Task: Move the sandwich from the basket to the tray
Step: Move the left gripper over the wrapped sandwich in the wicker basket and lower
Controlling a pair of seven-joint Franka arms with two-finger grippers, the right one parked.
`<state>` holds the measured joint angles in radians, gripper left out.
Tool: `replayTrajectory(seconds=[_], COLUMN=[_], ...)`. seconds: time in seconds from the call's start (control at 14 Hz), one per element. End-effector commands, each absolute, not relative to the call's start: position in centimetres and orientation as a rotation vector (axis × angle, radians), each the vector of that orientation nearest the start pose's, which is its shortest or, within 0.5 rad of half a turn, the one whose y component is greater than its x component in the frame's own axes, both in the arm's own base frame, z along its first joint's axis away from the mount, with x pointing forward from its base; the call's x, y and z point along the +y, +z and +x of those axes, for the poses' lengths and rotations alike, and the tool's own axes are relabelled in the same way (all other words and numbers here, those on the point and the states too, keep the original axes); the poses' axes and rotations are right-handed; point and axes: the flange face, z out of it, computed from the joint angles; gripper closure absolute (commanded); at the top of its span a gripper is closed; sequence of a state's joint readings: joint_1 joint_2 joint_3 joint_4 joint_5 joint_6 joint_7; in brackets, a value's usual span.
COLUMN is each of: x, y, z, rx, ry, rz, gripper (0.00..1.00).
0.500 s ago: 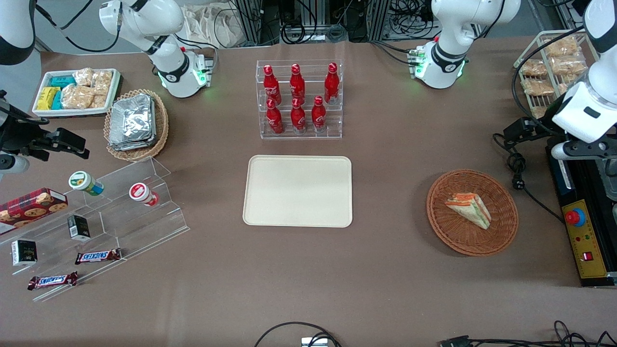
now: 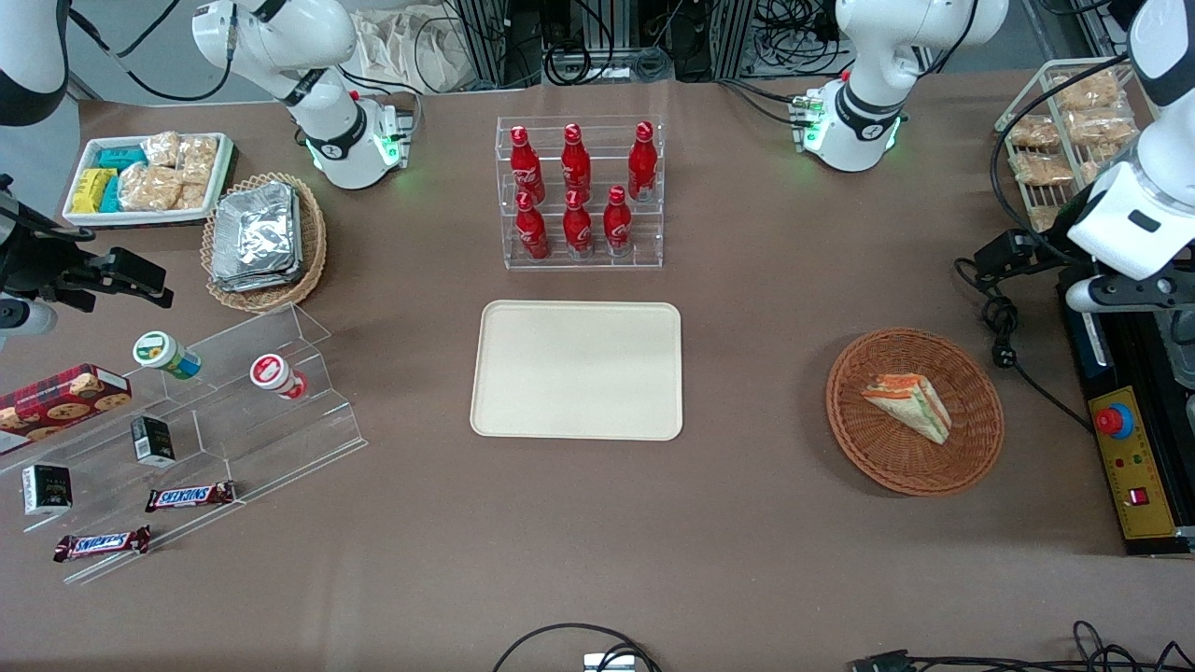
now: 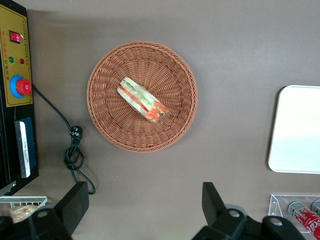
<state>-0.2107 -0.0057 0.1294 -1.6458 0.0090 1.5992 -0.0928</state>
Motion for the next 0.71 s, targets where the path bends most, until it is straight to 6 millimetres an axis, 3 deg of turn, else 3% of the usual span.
replayTrajectory(seconds=[0.0,0.29,0.5,0.64], x=[-4.4,-4.8,-5.0,-4.7], y=[56.9,50.9,45.6,41.6], z=[56.3,59.3,61.0,61.2], rx=[-0.102,-0.547,-0.738,-0.842], ry=[0.111,0.112,0.098,0.068], rz=[-3.104,-3.034,-2.980,-2.953], gripper=[0.00,0.00,0.00,0.00])
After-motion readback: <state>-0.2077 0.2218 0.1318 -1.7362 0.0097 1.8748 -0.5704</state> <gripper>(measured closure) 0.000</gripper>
